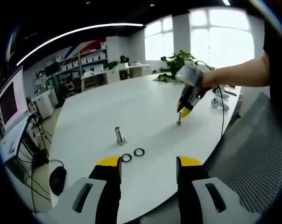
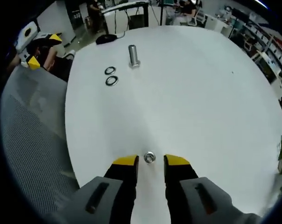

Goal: Place the washer onto the threaded stud by aligning its center hole with the stud, sliding it down to the base, and recovering from edge contact or off-axis alignment until the washer reaches the visible bottom stop.

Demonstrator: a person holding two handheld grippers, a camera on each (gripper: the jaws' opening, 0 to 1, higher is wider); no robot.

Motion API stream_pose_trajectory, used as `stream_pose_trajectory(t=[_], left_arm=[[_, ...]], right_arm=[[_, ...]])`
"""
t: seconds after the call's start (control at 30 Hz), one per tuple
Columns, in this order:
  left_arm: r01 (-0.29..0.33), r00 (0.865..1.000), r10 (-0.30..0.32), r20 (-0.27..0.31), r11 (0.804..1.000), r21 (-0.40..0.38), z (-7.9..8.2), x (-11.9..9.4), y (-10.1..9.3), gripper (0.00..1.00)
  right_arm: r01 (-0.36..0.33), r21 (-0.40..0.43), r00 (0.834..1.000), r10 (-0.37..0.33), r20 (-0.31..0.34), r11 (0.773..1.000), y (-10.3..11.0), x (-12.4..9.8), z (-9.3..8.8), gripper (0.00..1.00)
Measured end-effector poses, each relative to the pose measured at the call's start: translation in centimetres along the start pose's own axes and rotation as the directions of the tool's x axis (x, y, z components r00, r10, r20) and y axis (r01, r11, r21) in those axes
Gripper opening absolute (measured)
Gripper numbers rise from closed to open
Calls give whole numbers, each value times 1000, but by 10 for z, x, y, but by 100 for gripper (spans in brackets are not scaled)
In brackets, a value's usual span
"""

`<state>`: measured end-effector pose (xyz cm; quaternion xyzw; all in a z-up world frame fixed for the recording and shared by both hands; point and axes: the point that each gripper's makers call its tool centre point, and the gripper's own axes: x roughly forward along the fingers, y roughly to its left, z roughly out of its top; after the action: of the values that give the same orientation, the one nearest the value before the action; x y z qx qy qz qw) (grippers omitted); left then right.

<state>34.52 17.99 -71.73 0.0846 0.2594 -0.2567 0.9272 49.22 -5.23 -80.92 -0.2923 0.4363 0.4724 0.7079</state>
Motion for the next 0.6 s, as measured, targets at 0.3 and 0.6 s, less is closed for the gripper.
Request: stream_pose_trajectory(t=[0.3,0.6], left_arm=[[-3,1000,3,-29,1000,-8,-6,1,0,45],[4,998,-3,-61,1000,13,-11,0,-4,44]], right_arm=[[60,201,945,-121,304,978,8,-68,27,30],[-12,446,868,-212,450,895,28,-129,-13,31]])
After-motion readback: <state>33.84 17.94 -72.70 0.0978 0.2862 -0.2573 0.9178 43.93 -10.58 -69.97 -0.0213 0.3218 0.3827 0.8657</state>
